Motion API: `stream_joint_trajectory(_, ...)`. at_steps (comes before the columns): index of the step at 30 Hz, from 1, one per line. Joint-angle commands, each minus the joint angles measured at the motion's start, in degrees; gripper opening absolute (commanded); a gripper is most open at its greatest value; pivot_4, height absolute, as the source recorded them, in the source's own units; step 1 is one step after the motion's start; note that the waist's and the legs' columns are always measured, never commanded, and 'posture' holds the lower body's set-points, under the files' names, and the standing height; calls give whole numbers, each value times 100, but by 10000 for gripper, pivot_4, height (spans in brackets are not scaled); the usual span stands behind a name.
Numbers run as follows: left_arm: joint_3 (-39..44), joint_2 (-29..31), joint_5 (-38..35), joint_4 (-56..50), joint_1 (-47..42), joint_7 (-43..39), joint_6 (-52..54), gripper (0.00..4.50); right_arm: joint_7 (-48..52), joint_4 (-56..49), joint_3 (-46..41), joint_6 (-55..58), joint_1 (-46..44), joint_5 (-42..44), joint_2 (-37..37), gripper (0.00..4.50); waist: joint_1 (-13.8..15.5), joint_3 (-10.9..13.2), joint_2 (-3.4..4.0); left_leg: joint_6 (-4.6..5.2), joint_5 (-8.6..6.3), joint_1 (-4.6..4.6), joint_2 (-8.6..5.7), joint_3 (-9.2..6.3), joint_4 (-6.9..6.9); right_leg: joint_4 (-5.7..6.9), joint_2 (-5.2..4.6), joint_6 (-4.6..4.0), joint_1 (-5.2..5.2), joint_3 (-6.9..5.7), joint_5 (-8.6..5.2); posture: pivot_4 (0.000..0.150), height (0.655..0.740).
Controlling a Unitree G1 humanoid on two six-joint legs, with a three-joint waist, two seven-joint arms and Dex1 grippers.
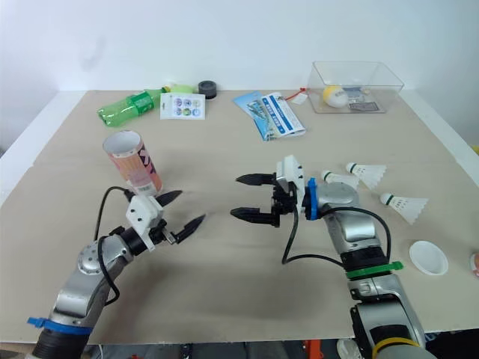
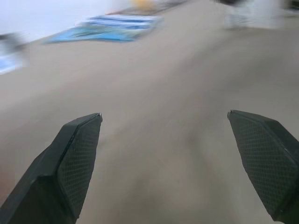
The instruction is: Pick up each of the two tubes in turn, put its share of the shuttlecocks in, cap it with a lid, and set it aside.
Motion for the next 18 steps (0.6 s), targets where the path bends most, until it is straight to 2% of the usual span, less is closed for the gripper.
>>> stream_joint_trajectory(1,366,-253,145,-681,508,814,214,45000,126,146,-30,-335,-169,-142,157,44524,1,0,0,-1,-1,-1,-2,1,0,0,-2,1,0,0,0,1500,7400)
stream_joint_trajectory(5,669,-463,301,-787,840,1438,359,45000,177,292,-17,-360,-207,-229,234,44524,9,1,-1,-2,0,1,-2,0,3,1,-2,-2,0,-1,4,1500,7400)
stream_joint_trajectory(8,872,-613,279,-516,696,1784,435,45000,81,479,-94,-492,-323,-300,315,44524,0,1,-1,-6,5,4,-1,1,8,1,0,-23,0,-2,4,1500,7400)
stream_joint_trajectory(15,1096,-662,24,606,-151,1829,369,45000,-86,659,-157,-900,-381,-535,357,44524,-1,1,-2,-7,18,5,-2,4,13,1,1,-26,1,-2,18,1500,7400)
stream_joint_trajectory(18,1216,-643,-128,931,-387,1769,354,45000,-144,630,-177,-945,-339,-570,333,44524,-3,1,-2,-7,18,3,-1,3,10,1,3,-1,-1,-2,28,1500,7400)
